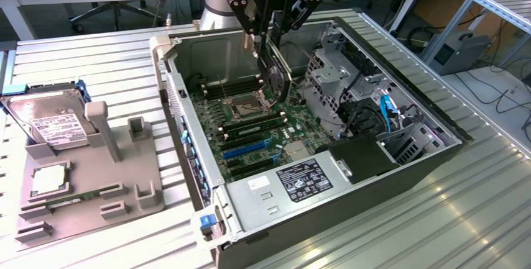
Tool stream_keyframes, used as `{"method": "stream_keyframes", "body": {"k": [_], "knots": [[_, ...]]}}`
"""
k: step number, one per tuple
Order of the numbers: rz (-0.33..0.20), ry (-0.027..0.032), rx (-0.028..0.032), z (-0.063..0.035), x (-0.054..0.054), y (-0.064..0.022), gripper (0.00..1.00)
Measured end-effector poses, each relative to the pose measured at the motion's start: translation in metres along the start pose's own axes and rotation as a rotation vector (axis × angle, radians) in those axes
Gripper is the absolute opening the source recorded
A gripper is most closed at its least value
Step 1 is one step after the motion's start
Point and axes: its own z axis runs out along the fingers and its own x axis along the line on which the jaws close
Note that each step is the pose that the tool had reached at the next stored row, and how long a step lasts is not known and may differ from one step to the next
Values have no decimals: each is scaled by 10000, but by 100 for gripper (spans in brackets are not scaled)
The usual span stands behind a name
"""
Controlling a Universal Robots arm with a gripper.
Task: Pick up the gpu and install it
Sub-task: 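Pick up the gpu and move the gpu toward the slot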
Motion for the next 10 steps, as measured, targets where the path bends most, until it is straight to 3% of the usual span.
{"method": "stream_keyframes", "body": {"k": [10], "knots": [[-2,-2,30,9,-92,7,27]]}}
